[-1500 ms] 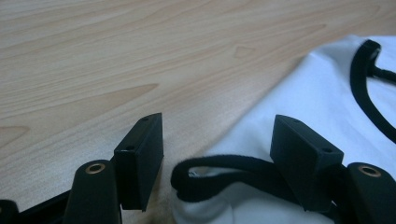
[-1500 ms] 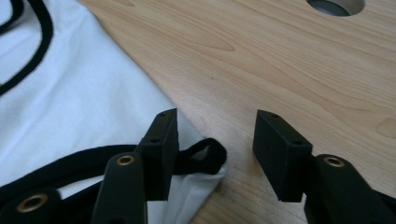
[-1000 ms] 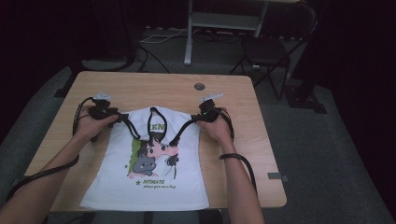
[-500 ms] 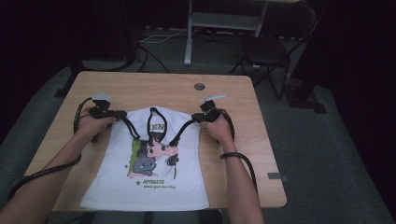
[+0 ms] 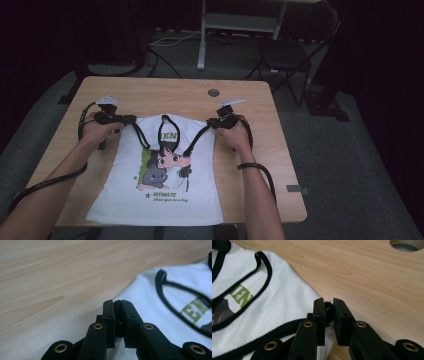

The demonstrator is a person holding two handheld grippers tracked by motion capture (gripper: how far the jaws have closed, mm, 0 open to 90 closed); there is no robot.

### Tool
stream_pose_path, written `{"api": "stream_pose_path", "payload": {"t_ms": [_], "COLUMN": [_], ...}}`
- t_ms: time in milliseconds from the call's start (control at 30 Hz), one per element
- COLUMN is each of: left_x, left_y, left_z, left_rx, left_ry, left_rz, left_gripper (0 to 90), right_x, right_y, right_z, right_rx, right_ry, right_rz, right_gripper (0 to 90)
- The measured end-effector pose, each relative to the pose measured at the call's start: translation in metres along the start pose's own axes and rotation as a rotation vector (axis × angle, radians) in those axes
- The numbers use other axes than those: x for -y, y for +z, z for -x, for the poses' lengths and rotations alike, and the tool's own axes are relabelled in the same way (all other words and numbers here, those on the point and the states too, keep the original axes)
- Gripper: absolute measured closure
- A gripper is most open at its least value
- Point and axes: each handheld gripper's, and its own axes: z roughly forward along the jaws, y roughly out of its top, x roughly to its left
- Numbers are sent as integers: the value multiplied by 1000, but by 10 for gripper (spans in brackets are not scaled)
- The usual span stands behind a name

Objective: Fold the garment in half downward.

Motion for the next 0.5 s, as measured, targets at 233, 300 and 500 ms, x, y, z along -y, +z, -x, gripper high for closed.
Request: {"api": "stream_pose_path", "payload": {"t_ms": [233, 300, 500], "left_x": [-19, -24, -29], "left_y": [-2, -4, -6], "left_z": [1, 1, 1], "left_rx": [4, 5, 3], "left_ry": [-5, -4, -1], "left_rz": [34, 44, 53], "left_gripper": [824, 824, 824], "right_x": [-17, -20, -24], "right_y": [-6, -6, -9], "right_z": [5, 5, 5], "right_rx": [7, 11, 11], "right_ry": [4, 5, 9], "right_rz": [34, 38, 54], "right_gripper": [811, 811, 810]}}
